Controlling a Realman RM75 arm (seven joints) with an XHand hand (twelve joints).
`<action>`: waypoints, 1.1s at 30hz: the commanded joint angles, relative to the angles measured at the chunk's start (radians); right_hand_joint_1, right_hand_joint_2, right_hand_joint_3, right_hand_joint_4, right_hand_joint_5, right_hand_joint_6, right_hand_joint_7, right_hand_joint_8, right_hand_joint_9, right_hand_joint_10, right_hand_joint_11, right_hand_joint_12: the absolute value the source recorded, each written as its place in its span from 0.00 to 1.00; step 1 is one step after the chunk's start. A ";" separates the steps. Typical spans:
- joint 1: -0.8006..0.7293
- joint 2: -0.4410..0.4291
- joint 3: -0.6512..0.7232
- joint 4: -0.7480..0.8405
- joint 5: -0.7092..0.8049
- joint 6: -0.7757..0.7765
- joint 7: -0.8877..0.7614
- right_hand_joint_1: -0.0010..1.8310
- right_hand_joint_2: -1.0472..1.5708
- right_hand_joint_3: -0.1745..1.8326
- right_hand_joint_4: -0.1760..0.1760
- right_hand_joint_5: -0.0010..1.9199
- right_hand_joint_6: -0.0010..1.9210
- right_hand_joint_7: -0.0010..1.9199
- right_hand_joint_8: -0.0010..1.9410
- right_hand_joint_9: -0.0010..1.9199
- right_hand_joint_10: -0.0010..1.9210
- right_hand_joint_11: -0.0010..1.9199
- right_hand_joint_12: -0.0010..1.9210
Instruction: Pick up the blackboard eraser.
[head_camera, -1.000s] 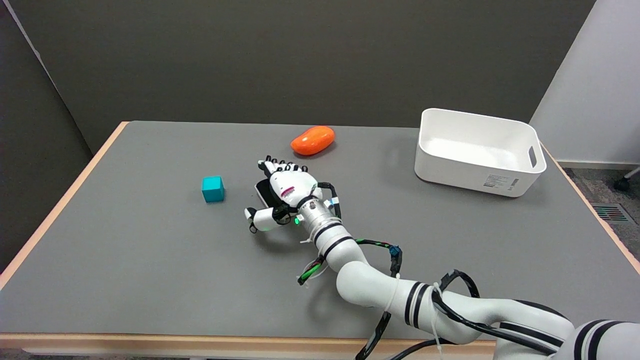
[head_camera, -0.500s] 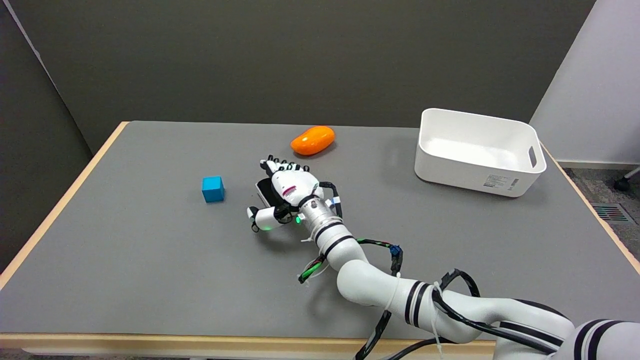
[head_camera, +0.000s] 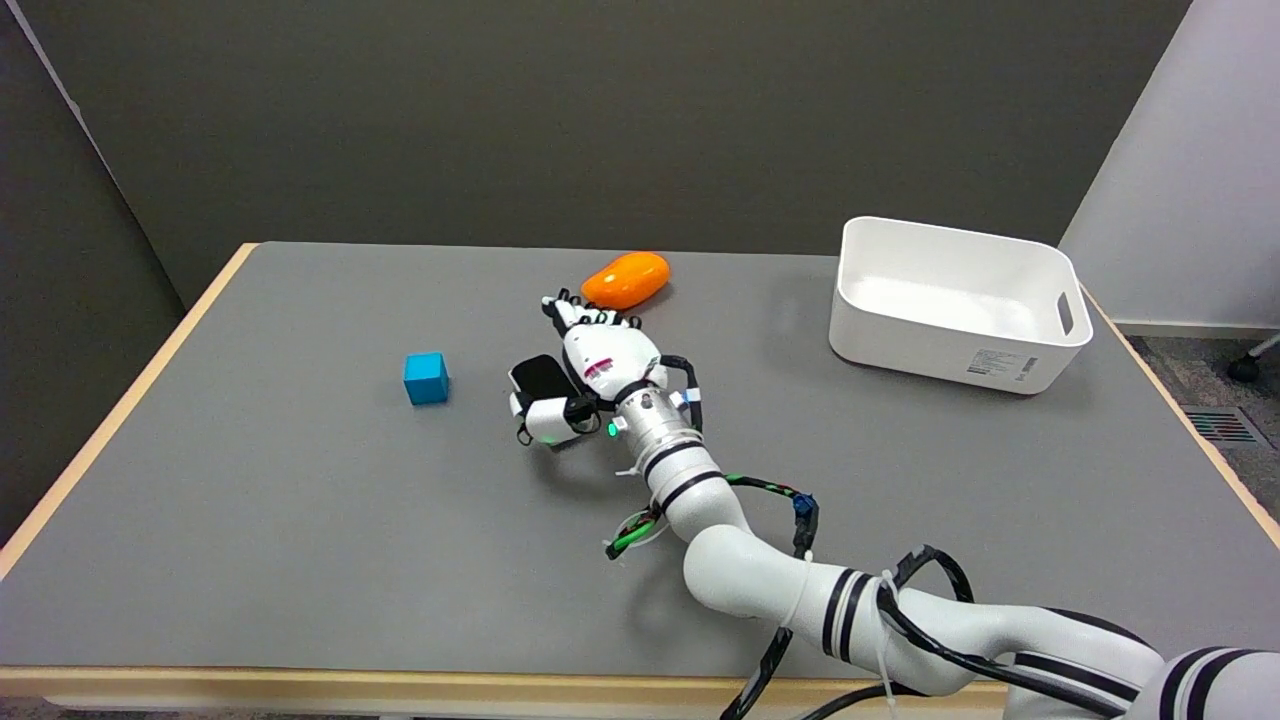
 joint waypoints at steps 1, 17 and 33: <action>-0.048 0.015 0.010 0.003 0.029 0.044 -0.001 0.37 0.66 0.51 0.00 0.02 0.17 0.10 0.29 0.11 0.52 0.10 0.77; -0.016 -0.007 -0.009 -0.036 0.058 -0.032 -0.001 0.36 0.66 0.51 0.00 0.01 0.17 0.09 0.28 0.10 0.52 0.10 0.77; -0.006 -0.010 -0.016 -0.041 0.058 -0.043 0.003 0.36 0.67 0.51 0.00 0.01 0.17 0.09 0.29 0.11 0.52 0.10 0.77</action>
